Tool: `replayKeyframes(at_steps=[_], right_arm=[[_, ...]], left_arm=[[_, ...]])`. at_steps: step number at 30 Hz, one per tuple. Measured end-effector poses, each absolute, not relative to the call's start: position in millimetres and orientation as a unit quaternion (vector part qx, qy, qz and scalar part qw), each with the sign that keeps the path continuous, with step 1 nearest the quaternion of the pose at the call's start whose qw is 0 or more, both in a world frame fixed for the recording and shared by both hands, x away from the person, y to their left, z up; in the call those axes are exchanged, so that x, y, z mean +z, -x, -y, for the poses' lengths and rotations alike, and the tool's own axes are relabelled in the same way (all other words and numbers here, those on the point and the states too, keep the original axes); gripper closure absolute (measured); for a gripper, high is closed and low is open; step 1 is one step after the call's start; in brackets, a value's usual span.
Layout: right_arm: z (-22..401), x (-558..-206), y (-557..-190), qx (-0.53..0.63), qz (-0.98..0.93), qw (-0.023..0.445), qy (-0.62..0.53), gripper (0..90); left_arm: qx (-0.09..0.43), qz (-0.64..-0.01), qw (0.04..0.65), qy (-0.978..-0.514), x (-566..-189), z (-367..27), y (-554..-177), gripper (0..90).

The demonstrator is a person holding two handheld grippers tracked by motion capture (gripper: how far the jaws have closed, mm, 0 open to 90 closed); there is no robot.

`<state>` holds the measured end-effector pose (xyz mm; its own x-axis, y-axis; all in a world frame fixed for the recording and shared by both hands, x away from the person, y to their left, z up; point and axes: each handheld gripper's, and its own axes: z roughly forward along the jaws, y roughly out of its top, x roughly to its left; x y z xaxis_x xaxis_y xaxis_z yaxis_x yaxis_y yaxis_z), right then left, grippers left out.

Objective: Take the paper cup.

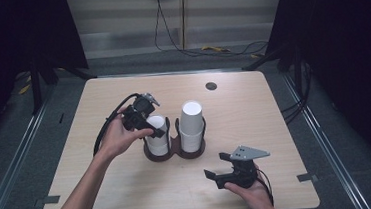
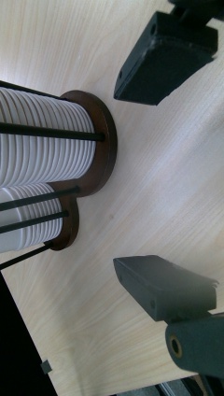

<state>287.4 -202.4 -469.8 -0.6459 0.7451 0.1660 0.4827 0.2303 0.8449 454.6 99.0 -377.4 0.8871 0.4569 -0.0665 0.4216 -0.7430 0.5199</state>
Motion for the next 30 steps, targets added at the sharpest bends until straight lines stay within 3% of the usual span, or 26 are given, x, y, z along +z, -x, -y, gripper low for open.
replayKeyframes(at_steps=[30], right_arm=[[202, -470, -288, 0.475, -0.772, 0.134, -0.401, 15.9]], left_arm=[[0.051, -0.220, 0.301, -0.926, -358, -107, -446, 32.9]])
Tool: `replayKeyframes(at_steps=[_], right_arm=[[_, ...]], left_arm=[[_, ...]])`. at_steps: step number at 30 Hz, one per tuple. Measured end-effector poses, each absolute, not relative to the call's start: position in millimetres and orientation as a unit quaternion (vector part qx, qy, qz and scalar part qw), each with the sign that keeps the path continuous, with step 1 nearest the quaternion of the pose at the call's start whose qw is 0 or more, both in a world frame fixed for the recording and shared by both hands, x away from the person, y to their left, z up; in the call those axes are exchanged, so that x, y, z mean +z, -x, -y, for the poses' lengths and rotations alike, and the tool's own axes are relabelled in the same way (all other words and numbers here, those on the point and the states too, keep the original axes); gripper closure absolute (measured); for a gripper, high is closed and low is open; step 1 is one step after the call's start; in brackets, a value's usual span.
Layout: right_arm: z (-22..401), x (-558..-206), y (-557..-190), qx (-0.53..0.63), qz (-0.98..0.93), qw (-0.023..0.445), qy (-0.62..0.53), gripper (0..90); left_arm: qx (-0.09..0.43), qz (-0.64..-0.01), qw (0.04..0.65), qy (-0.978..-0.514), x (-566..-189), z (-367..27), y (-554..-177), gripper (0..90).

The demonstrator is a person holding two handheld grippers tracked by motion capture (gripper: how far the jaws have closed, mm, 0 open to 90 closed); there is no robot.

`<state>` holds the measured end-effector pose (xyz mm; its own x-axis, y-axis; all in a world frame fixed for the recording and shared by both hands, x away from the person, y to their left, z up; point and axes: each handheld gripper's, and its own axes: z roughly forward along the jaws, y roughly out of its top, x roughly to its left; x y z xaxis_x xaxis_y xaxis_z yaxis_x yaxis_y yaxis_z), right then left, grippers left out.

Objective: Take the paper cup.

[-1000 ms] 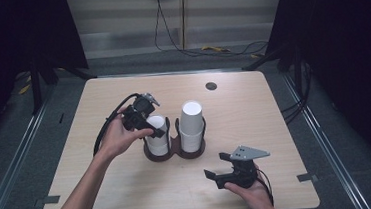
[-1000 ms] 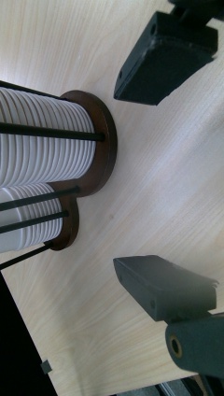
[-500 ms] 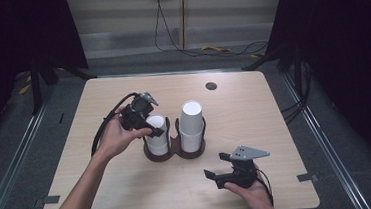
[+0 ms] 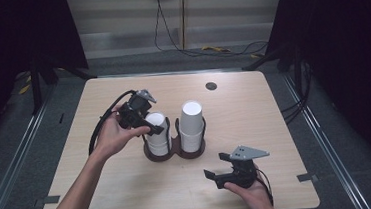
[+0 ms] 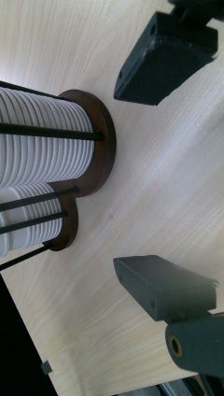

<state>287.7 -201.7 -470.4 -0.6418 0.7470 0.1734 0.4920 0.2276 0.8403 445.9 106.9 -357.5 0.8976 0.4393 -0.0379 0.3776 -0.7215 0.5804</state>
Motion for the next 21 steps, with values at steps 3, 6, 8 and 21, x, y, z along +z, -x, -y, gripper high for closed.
replayKeyframes(at_steps=[3, 6, 8, 21], right_arm=[[202, -470, -288, 0.474, -0.772, 0.135, -0.401, 15.9], [202, -470, -288, 0.474, -0.772, 0.134, -0.401, 15.9], [202, -470, -288, 0.475, -0.772, 0.134, -0.401, 15.8], [202, -470, -288, 0.474, -0.771, 0.136, -0.402, 15.9]], left_arm=[[0.050, -0.221, 0.304, -0.925, -356, -107, -444, 33.0], [0.055, -0.223, 0.305, -0.924, -353, -109, -442, 33.0], [0.056, -0.222, 0.304, -0.925, -353, -110, -442, 33.0], [0.062, -0.220, 0.319, -0.920, -342, -113, -437, 33.1]])
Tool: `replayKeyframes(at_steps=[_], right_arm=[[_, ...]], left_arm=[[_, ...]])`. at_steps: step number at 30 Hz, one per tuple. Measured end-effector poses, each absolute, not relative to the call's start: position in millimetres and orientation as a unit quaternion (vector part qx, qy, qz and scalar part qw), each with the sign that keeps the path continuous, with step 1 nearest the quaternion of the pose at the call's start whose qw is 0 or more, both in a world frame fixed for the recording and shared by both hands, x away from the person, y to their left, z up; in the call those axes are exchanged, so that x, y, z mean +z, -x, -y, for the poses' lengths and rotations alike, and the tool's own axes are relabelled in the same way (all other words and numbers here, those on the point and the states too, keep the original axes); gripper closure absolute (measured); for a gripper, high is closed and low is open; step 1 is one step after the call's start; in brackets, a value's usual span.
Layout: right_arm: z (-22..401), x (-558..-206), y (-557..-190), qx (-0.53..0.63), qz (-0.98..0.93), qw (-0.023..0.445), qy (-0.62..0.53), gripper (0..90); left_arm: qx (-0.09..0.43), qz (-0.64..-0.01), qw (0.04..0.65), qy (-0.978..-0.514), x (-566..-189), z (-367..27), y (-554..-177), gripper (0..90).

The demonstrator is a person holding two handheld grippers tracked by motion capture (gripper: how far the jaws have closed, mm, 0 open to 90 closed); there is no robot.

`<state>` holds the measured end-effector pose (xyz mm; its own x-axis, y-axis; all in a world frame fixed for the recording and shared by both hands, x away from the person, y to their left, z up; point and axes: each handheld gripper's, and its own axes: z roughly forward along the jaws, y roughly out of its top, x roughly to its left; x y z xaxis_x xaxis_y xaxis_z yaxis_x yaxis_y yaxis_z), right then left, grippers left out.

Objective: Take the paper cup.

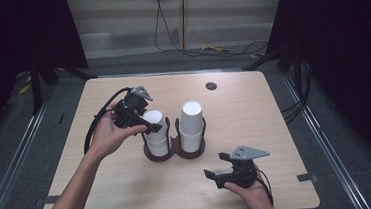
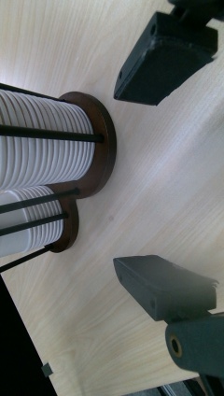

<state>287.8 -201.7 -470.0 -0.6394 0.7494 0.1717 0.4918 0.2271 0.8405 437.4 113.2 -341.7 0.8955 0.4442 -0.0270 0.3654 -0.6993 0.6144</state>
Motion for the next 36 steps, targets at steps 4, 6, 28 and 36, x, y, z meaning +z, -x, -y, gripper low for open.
replayKeyframes(at_steps=[4, 6, 28, 36], right_arm=[[202, -469, -287, 0.475, -0.770, 0.138, -0.403, 16.0], [201, -469, -287, 0.475, -0.770, 0.135, -0.404, 16.0], [202, -469, -288, 0.474, -0.770, 0.136, -0.404, 16.2], [202, -469, -288, 0.475, -0.770, 0.136, -0.404, 16.2]], left_arm=[[0.067, -0.219, 0.322, -0.919, -338, -114, -435, 33.1], [0.069, -0.218, 0.323, -0.918, -336, -115, -434, 33.1], [0.085, -0.216, 0.345, -0.909, -320, -123, -427, 33.3], [0.088, -0.220, 0.353, -0.905, -316, -125, -427, 33.5]])
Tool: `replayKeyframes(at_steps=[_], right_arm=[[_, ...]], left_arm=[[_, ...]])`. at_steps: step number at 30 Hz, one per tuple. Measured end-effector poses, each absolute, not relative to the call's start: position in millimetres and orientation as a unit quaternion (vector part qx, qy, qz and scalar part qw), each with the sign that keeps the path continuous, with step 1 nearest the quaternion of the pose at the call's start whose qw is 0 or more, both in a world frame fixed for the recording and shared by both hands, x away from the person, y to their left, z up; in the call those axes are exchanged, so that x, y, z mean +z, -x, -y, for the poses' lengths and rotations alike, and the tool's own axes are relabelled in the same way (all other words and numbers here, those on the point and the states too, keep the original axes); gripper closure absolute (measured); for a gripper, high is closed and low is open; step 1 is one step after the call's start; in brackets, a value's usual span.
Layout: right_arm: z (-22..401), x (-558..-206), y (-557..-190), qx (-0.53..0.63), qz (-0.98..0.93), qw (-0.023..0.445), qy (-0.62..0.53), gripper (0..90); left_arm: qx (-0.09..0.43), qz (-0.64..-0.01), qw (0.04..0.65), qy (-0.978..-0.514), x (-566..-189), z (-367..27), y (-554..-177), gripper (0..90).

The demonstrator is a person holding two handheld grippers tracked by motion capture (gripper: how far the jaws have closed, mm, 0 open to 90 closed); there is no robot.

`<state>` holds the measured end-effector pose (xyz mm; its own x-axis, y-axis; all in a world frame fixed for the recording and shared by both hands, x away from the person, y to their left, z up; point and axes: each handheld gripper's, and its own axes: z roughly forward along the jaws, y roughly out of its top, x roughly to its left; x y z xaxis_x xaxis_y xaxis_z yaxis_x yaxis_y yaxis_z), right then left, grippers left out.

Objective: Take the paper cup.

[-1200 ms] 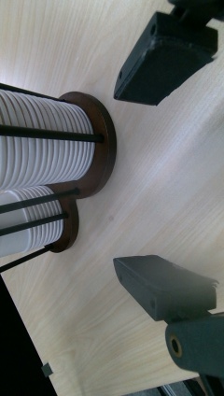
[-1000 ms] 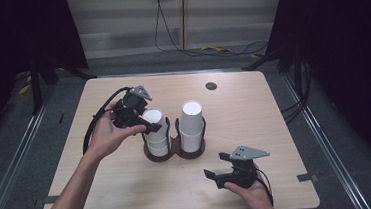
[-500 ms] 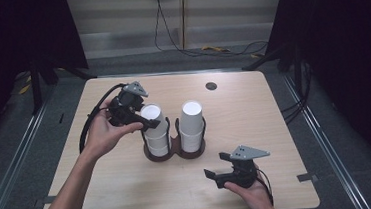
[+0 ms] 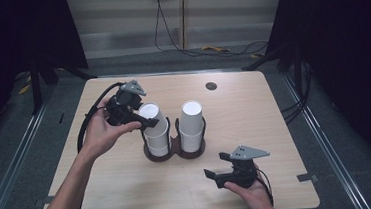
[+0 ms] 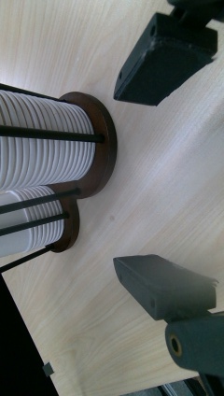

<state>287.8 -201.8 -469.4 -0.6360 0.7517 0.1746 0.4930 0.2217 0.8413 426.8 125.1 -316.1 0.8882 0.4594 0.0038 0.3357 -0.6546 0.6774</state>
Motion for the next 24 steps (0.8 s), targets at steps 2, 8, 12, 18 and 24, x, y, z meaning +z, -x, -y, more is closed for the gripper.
replayKeyframes(at_steps=[2, 8, 12, 18, 24], right_arm=[[202, -470, -288, 0.474, -0.771, 0.136, -0.403, 16.2], [202, -470, -288, 0.475, -0.770, 0.135, -0.404, 16.2], [201, -470, -288, 0.475, -0.770, 0.135, -0.404, 16.2], [201, -470, -288, 0.475, -0.770, 0.135, -0.404, 16.2], [201, -469, -288, 0.483, -0.768, 0.135, -0.398, 16.1]], left_arm=[[0.091, -0.221, 0.354, -0.904, -314, -126, -426, 33.5], [0.089, -0.215, 0.377, -0.896, -309, -129, -423, 33.4], [0.098, -0.212, 0.386, -0.892, -307, -131, -420, 33.4], [0.101, -0.211, 0.398, -0.887, -306, -136, -416, 33.4], [0.103, -0.212, 0.408, -0.882, -307, -143, -412, 33.3]])
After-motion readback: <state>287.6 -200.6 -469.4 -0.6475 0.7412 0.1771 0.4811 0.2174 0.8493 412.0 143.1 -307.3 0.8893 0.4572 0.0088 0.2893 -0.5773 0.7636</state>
